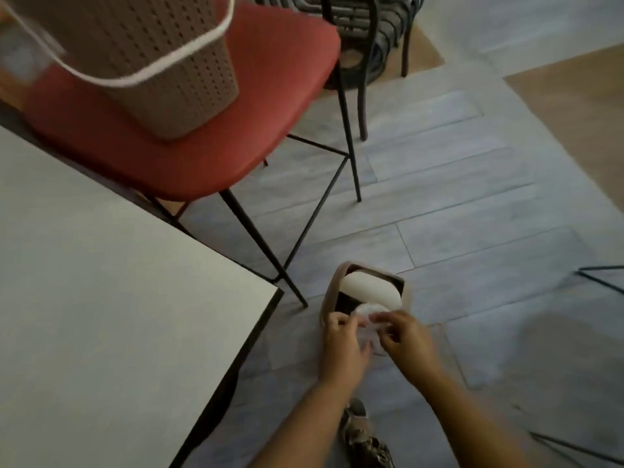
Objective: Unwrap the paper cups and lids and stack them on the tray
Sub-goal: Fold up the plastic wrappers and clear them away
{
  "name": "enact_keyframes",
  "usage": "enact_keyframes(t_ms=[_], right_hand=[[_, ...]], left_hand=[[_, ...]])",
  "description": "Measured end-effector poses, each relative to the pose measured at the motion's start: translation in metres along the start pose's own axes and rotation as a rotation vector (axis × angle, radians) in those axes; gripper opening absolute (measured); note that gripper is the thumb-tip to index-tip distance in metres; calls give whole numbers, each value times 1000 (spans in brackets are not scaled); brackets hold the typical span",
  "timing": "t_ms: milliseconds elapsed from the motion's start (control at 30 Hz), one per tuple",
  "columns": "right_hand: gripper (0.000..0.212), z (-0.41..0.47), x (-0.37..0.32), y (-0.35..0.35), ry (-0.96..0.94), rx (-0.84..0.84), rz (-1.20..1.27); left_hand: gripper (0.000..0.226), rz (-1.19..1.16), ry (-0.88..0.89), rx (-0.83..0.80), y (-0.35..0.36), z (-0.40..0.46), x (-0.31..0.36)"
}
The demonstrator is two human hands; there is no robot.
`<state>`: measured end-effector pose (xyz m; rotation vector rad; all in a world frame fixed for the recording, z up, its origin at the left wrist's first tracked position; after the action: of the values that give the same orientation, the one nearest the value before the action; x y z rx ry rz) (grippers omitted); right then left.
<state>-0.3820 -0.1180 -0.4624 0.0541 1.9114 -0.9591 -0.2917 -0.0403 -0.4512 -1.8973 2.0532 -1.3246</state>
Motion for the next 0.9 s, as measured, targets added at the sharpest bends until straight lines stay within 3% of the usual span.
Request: enact_keyframes(t_ms=[133, 200, 333, 400, 500, 633, 800, 900], right_hand=[[43, 24, 59, 66, 25, -200, -109], [44, 37, 89, 95, 75, -273, -172], [44, 64, 131, 144, 155, -582, -304], [42, 78, 141, 155, 201, -631, -306], [36, 89, 158, 170, 184, -622, -373], [43, 85, 161, 175, 163, -611, -356], [47, 61, 111, 131, 12, -443, -243], [45, 45, 71, 98, -92, -436, -264]], left_hand=[[42, 14, -145, -131, 54, 59, -34], [42, 9, -168, -168, 76, 84, -48], [43, 58, -229, -210, 110, 125, -79], [40, 61, -243, -218, 122, 139, -95], [40, 112, -229, -227, 128, 149, -110], [50, 61, -246, -232, 129, 146, -119], [55, 99, -282, -174, 105, 103, -98], [50, 27, -338, -185, 72, 57, -64]])
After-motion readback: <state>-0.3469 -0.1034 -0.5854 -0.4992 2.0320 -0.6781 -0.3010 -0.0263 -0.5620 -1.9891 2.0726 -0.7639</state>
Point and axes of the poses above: each hand's wrist, its own z-axis towards the middle knuckle, its own y-axis out of the palm, x = y × z, the point moved 5 cm from there along z, towards the middle knuckle, and after that the axes turned 14 degrees about -y, right-handed, at the moved point
